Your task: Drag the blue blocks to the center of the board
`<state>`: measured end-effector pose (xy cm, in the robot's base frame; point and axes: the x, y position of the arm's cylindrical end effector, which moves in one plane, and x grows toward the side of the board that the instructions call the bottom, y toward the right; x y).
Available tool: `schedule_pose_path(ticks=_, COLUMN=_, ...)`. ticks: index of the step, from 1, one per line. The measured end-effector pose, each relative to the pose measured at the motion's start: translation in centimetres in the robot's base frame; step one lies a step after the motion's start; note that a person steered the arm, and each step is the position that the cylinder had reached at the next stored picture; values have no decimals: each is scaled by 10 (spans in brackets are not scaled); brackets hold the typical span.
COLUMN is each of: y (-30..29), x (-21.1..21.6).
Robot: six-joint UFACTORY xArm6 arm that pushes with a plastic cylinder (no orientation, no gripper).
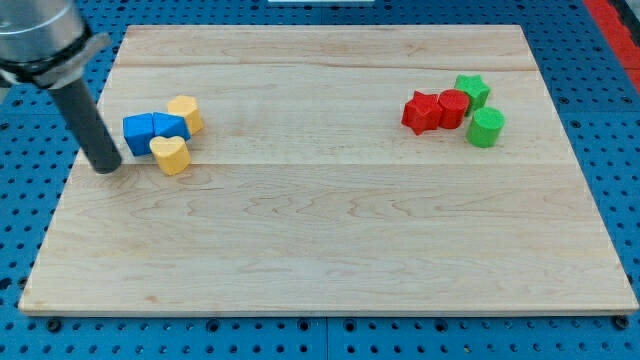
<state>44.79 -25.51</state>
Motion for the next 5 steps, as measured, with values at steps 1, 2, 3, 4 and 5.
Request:
schedule_pose_path(ticks=1, y=-18, x=-11)
schedule_pose_path(ticks=2, y=-14, x=-48)
schedule_pose_path(ticks=3, y=52, x=-45)
schedule_pose_path(ticks=4, y=114, x=-42)
schedule_pose_path(ticks=5, y=130, x=-39)
